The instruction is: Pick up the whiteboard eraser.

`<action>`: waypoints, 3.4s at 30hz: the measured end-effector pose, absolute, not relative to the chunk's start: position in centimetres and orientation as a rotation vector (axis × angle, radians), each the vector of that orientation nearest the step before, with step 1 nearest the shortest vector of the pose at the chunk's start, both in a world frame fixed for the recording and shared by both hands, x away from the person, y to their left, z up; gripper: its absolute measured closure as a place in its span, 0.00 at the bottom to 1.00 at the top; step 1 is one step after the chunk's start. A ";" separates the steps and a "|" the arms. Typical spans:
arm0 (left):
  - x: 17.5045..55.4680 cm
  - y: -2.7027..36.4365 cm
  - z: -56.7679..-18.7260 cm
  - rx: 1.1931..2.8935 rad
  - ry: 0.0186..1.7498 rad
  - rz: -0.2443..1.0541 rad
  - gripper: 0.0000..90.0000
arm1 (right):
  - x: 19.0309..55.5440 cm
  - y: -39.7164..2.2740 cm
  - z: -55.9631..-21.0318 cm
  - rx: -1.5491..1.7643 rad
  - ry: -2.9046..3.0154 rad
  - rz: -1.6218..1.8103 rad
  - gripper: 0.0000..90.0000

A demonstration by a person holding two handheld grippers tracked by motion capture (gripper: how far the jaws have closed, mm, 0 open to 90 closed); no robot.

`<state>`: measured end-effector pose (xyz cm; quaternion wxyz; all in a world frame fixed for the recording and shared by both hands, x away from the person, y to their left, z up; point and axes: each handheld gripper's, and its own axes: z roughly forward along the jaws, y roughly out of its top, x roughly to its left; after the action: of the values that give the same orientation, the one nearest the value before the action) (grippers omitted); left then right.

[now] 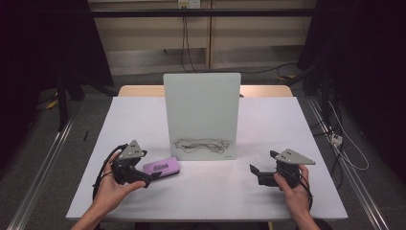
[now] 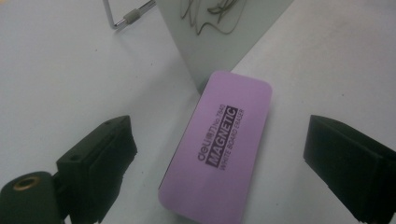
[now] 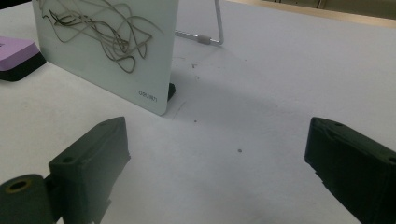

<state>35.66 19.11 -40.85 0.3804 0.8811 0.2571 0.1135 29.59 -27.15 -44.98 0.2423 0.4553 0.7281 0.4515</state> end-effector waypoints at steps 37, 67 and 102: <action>38.8 16.0 -42.5 2.515 0.490 0.069 0.33 | 29.6 -27.0 -45.0 1.240 2.007 1.237 0.06; 38.9 15.7 -43.2 2.588 0.423 0.084 0.44 | 29.7 -26.8 -45.1 1.235 2.016 1.235 0.06; 37.2 18.0 -41.2 2.240 0.521 0.244 0.45 | 29.7 -26.9 -45.1 1.246 2.010 1.236 0.06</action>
<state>37.16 18.05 -41.15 0.4027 0.8865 0.2063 0.0966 29.68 -26.91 -45.08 0.2344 0.4540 0.7323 0.4503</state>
